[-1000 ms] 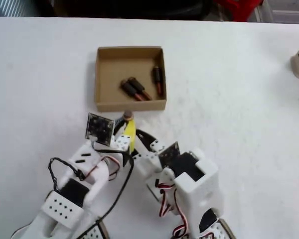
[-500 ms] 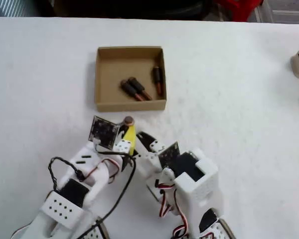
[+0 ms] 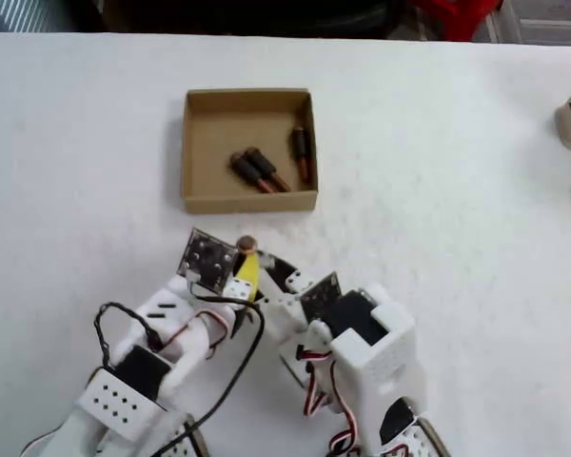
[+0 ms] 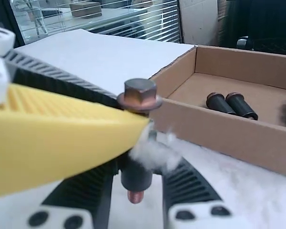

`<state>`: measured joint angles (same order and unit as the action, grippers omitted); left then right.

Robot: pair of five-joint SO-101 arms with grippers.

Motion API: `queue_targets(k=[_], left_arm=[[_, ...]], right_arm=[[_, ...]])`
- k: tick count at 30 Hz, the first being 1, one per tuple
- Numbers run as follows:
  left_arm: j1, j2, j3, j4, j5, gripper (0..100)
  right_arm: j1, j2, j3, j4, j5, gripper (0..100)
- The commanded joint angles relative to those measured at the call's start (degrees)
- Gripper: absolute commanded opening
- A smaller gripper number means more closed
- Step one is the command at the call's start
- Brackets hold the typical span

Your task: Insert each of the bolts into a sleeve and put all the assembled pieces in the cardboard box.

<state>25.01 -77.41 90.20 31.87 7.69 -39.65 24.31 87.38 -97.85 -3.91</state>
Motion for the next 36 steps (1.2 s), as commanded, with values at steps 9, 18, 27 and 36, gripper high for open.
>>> queue_targets(k=[9, 18, 27, 36], left_arm=[[1.71, 0.31, 3.6, -5.36, 0.0, 31], [-1.98, 0.31, 1.32, -8.0, 4.92, 42], [-6.11, 0.31, -5.8, -8.09, 11.69, 41], [-6.2, 0.31, -11.78, -7.82, 14.51, 41]], right_arm=[[1.98, -0.92, -0.53, -1.63, -0.26, 1.8], [1.98, -0.92, -0.53, -1.63, -0.26, 1.8], [1.98, -0.92, -0.53, -1.63, -0.26, 1.8], [1.98, -0.92, -0.53, -1.63, -0.26, 1.8]])
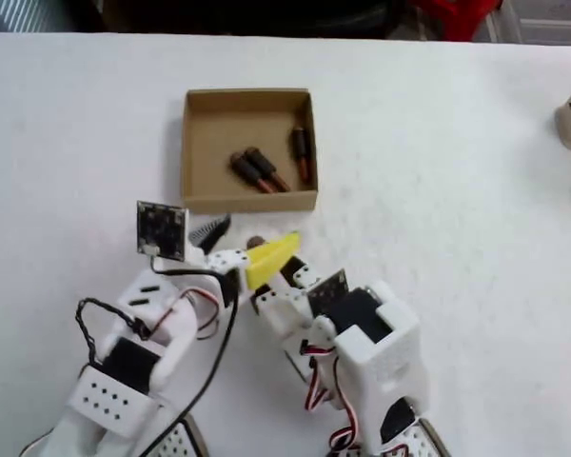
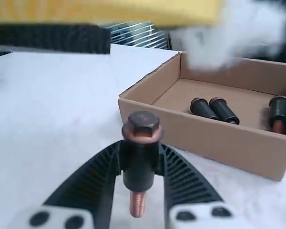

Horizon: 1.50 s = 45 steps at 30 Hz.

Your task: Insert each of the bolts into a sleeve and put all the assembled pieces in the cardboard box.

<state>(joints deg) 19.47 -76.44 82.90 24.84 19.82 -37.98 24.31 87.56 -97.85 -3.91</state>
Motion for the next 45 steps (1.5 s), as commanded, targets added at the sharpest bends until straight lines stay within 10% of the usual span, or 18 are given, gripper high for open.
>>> queue_targets(k=[1, 7, 14, 30, 45], left_arm=[[-1.1, -0.75, -4.48, -0.26, 2.55, 41], [-1.8, -9.19, -4.48, 2.9, 2.64, 37], [-4.26, -25.54, -4.4, 16.62, 2.46, 1], [-22.81, -28.35, -3.87, 38.86, -7.56, 2], [-35.3, -28.35, 14.07, 26.73, -14.68, 2]], right_arm=[[0.31, -0.92, -0.7, -1.63, -0.26, 1.8], [0.31, -0.92, -0.7, -1.63, -0.26, 1.8], [0.31, -0.92, -0.7, -1.63, -0.26, 1.8], [0.84, -1.01, -0.35, -1.63, -0.26, 1.8], [9.98, -17.45, 5.89, -0.57, -0.44, 1.8]])
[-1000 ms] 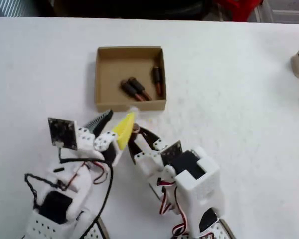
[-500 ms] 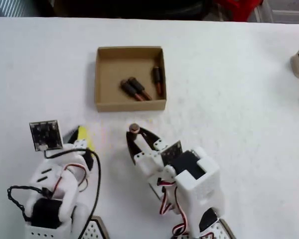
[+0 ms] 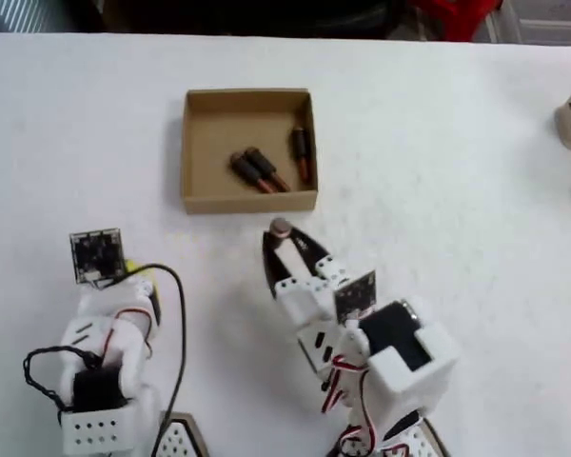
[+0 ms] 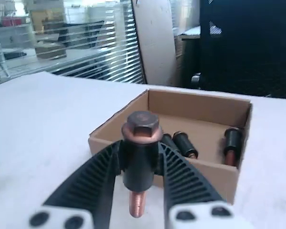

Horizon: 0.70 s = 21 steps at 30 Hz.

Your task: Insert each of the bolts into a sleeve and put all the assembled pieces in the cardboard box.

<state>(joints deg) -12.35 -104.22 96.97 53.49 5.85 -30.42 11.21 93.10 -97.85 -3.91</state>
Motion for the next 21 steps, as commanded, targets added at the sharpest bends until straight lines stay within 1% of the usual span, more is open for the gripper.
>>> queue_targets(k=[1, 4, 8, 9, 11, 15, 19, 21], left_arm=[[-3.82, -0.57, 0.0, -1.49, -0.7, 2], [-3.56, -0.57, 0.0, 0.97, -1.67, 2], [-3.47, -0.48, 0.0, 4.57, -11.16, 2], [-3.47, -0.48, 0.0, 5.1, -12.75, 2], [-3.47, -0.48, 0.0, 5.27, -13.36, 2], [-3.47, -0.48, 0.0, 5.27, -13.36, 2], [-3.47, -0.48, 0.0, 5.27, -13.54, 2], [-3.47, -0.48, 0.0, 5.27, -13.63, 2]], right_arm=[[2.95, -5.49, 0.18, 0.84, -0.44, 1.8], [3.82, -8.22, -0.97, 6.99, -0.44, 1.8], [4.79, -14.46, -3.25, 16.66, -0.44, 1.8], [5.23, -16.57, -3.87, 19.74, -0.44, 1.8], [6.73, -21.41, -5.36, 26.95, -0.44, 1.8], [10.42, -32.4, -10.37, 46.73, -0.53, 1.8], [12.62, -42.68, -18.37, 71.25, -0.35, 1.8], [12.53, -46.55, -23.38, 82.42, -0.35, 1.8]])
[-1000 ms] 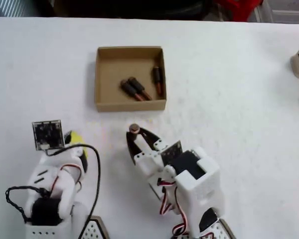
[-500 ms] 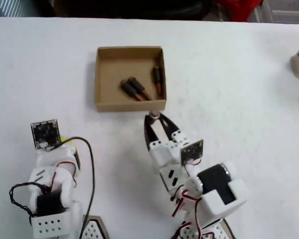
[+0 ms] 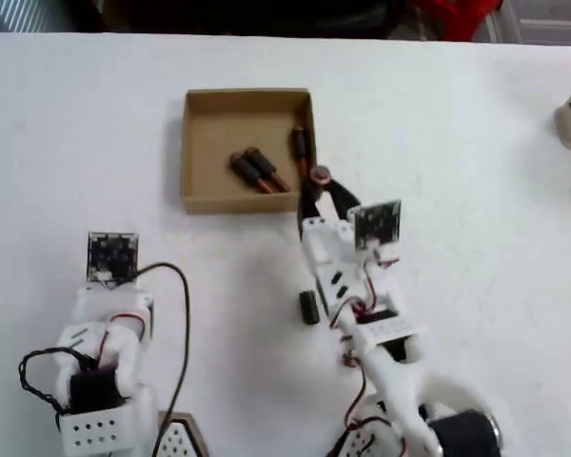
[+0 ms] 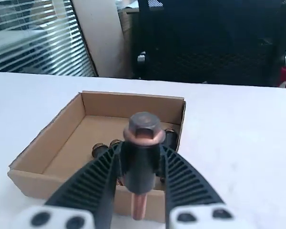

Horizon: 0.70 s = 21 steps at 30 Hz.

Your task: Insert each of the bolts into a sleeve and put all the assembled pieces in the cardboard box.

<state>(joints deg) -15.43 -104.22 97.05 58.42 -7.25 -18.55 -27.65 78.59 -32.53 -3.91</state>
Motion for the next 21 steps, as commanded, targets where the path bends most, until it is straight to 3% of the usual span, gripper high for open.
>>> queue_targets(k=[1, 5, 14, 21], left_arm=[[-0.4, -0.48, -0.09, 0.35, -0.53, 2], [-0.4, -0.48, -0.09, 0.35, -0.53, 2], [-0.4, -0.48, -0.09, 0.35, -0.53, 2], [-0.4, -0.48, -0.09, 0.35, -0.53, 2]], right_arm=[[0.4, -9.1, -11.34, 21.93, -0.26, 1.9], [0.4, -11.03, -20.92, 33.27, -0.26, 1.9], [0.31, -10.24, -38.42, 44.88, -0.18, 2.1], [0.22, 3.21, -59.69, 60.0, -0.18, 2.1]])
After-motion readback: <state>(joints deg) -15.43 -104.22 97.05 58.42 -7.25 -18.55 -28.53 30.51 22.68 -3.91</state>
